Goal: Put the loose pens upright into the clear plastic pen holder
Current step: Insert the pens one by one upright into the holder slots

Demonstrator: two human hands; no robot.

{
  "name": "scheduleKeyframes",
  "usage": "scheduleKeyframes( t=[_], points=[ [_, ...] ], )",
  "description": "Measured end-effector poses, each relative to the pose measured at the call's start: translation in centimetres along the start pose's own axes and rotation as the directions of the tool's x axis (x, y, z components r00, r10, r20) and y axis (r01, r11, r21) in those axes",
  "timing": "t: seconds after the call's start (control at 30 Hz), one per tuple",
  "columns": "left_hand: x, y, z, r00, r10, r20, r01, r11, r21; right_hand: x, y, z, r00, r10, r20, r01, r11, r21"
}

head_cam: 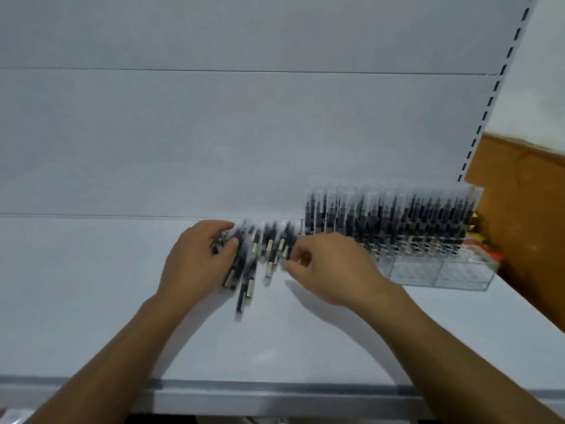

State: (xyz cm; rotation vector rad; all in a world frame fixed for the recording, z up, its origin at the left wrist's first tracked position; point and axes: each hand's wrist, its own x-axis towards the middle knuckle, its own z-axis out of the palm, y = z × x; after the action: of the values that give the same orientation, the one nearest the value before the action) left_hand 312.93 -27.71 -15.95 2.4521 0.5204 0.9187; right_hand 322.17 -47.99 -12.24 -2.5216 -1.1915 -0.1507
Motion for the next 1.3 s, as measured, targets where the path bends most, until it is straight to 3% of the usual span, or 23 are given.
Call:
scheduleKeyframes(
  t=[0.2,0.37,0.5,0.63,0.8,1.0,1.2,1.3],
  points=[
    [0.3,-4.1,-1.6,0.977,-0.188,0.096,0.172,0.974,0.149,3.6,-4.0,4.5,0.993,-0.113,0.019,0.114,0.990,-0.080],
    [1.9,-5.6,-2.1,0.919,-0.339,0.199,0.323,0.940,0.111,6.1,-5.4,5.7,0.991,-0.126,-0.054,0.119,0.987,-0.104],
    [3.8,-6.1,-2.2,0.853,-0.452,0.259,0.435,0.892,0.123,7.0,-5.8,6.7,0.990,-0.105,0.095,0.107,0.994,-0.013],
    [5.9,-6.0,-1.8,0.806,-0.492,0.329,0.429,0.869,0.248,6.4,-5.9,7.5,0.987,-0.109,0.115,0.104,0.993,0.047],
    [7.9,-5.5,-1.3,0.772,-0.514,0.374,0.366,0.840,0.400,6.4,-5.1,7.4,0.996,-0.084,-0.020,0.086,0.984,0.157],
    [8.9,-5.9,-1.5,0.714,-0.556,0.426,0.496,0.831,0.254,7.2,-5.1,7.6,0.998,0.019,-0.063,0.000,0.960,0.281],
    [8.1,-6.4,-1.2,0.797,-0.490,0.352,0.442,0.871,0.212,7.1,-4.7,7.8,0.995,0.078,-0.069,-0.037,0.880,0.473],
    [7.5,-7.1,-1.6,0.780,-0.513,0.359,0.538,0.842,0.033,7.2,-4.5,7.9,0.991,0.114,-0.072,-0.055,0.826,0.561]
  ],
)
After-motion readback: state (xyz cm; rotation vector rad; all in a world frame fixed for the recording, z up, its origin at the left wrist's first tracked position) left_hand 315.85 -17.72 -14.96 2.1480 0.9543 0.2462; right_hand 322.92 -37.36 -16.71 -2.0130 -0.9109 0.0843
